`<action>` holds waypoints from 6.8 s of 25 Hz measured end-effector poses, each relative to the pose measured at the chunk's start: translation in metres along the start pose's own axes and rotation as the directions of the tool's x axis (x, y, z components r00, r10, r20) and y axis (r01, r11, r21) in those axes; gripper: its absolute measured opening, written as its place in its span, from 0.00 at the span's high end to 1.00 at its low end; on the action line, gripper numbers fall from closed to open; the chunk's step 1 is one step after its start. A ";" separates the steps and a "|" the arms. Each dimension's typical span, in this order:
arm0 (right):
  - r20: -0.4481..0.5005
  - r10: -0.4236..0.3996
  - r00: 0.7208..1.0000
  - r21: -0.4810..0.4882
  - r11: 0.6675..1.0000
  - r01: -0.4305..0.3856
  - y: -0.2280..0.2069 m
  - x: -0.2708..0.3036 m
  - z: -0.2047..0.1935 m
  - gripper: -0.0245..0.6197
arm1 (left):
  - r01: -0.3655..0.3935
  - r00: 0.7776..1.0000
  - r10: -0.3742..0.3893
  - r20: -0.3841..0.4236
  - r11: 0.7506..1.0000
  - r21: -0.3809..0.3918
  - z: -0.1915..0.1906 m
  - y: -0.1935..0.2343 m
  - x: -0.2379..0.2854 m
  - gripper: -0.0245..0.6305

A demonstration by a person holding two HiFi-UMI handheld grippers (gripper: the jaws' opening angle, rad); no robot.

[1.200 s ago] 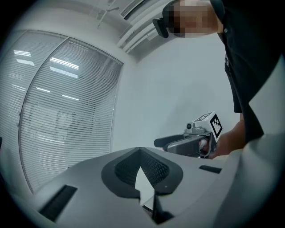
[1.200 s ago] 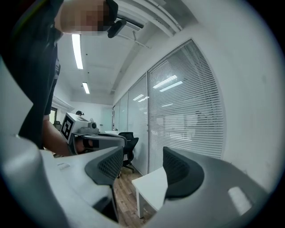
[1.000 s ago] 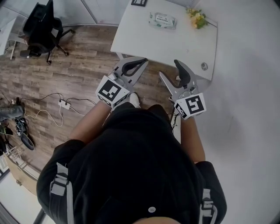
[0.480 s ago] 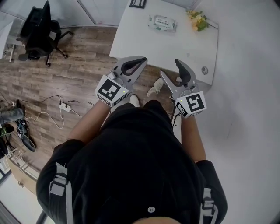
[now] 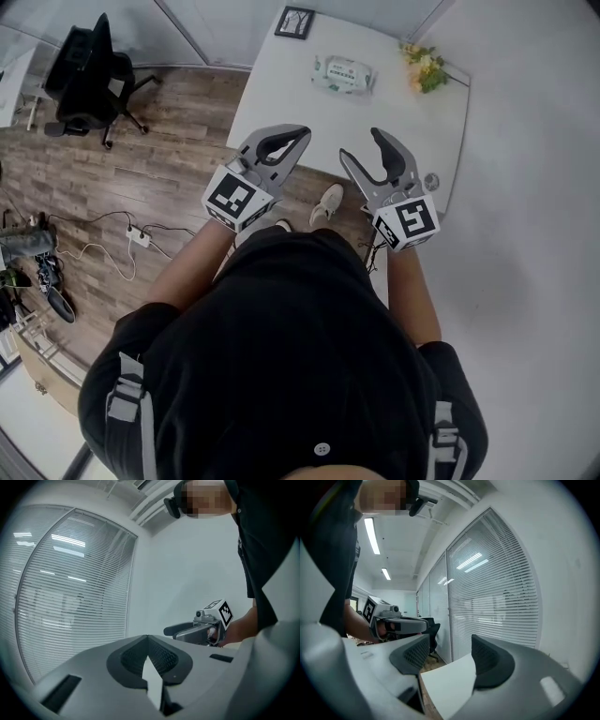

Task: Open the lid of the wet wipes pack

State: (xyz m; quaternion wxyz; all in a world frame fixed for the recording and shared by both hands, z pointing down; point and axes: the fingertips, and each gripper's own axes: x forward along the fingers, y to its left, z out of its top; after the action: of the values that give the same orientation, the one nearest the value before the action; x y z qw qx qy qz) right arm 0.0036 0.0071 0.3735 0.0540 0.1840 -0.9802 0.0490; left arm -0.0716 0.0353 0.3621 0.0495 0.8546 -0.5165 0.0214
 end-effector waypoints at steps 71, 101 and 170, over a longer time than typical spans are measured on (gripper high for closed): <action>-0.633 0.117 0.765 -0.013 0.987 -0.161 -0.266 0.245 -0.285 0.52 | -0.270 0.819 0.075 -0.568 0.925 -0.268 -0.303 0.230 0.258 0.96; -0.712 0.103 0.695 -0.100 0.964 -0.245 -0.258 0.264 -0.308 0.49 | -0.331 0.730 0.026 -0.683 0.888 -0.320 -0.355 0.240 0.259 0.96; -0.204 0.075 0.976 0.006 0.997 -0.075 -0.228 0.138 -0.087 0.89 | -0.176 0.965 0.152 -0.212 0.980 -0.097 -0.097 0.134 0.209 0.96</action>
State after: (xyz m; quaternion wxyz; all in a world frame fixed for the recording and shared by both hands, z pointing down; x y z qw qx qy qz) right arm -0.0335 -0.2437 0.4937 0.1525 0.1408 -0.9758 0.0690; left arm -0.0916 -0.2002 0.4849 0.1495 0.7979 -0.5781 0.0831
